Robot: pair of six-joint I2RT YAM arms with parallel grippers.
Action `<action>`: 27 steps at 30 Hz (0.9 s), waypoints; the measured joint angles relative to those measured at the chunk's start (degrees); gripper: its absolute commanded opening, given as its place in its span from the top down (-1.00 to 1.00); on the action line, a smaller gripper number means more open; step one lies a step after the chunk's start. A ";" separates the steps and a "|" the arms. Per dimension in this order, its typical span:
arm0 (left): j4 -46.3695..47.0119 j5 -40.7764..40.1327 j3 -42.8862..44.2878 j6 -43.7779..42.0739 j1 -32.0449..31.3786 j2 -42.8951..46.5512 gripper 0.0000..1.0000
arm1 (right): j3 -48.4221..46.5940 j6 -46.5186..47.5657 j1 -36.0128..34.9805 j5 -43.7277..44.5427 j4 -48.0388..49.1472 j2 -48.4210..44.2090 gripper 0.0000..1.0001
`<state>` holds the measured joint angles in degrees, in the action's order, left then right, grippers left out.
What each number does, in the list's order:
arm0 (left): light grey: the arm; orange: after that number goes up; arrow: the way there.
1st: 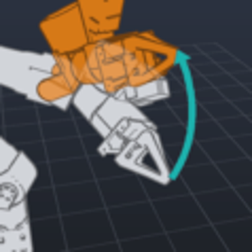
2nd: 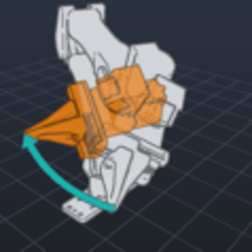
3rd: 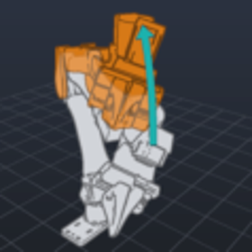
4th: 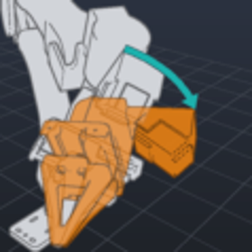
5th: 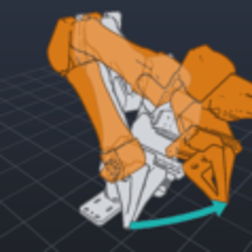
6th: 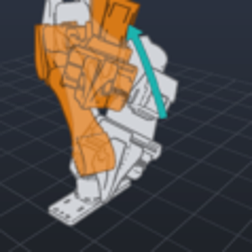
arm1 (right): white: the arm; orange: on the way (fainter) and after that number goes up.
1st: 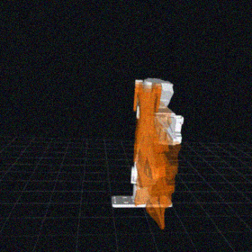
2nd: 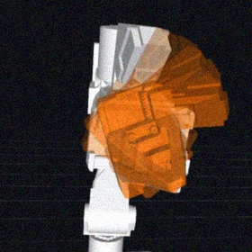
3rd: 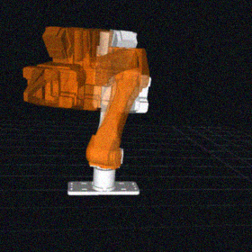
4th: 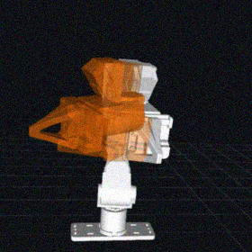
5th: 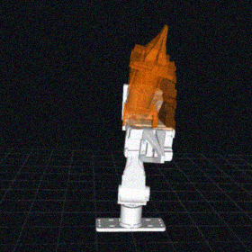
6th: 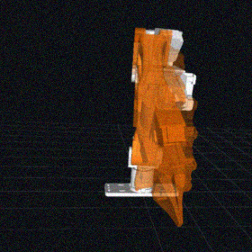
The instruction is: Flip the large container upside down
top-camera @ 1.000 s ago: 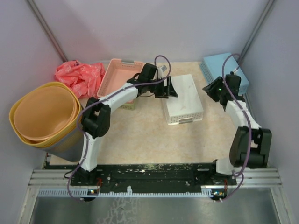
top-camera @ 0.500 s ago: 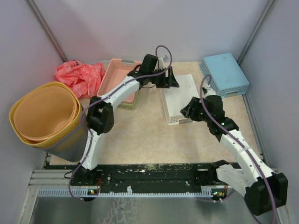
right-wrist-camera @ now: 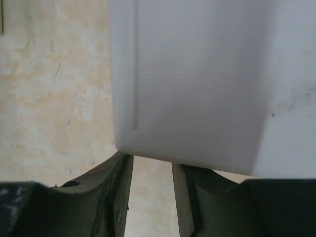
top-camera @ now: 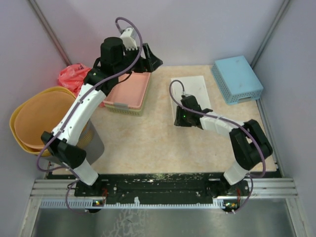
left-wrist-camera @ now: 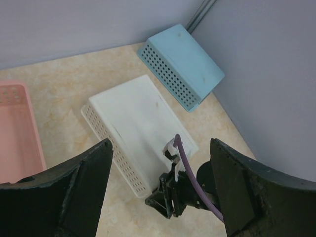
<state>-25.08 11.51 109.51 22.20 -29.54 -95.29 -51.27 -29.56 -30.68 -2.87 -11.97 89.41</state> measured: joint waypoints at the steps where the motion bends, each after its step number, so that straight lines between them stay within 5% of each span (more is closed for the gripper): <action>1: 0.04 -0.22 -0.37 -0.09 0.00 0.17 -0.69 | -1.31 -0.04 0.17 1.36 -0.04 1.51 0.26; 11: -3.41 -1.38 -5.88 -0.42 -0.31 -3.61 -0.70 | -12.28 -2.38 8.61 7.69 0.42 7.61 0.21; 18: -3.56 -2.01 -5.99 -0.63 -0.31 -2.56 -0.71 | -15.34 -1.03 2.12 6.71 -0.31 7.67 0.22; 27: -2.69 -8.15 -10.32 0.04 -0.26 4.24 -0.76 | -45.33 -0.87 0.59 8.00 -4.04 28.55 0.23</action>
<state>-27.77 3.36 99.20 22.24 -29.80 -91.05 -96.60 -30.44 -30.09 5.13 -16.01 117.95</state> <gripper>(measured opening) 0.872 0.391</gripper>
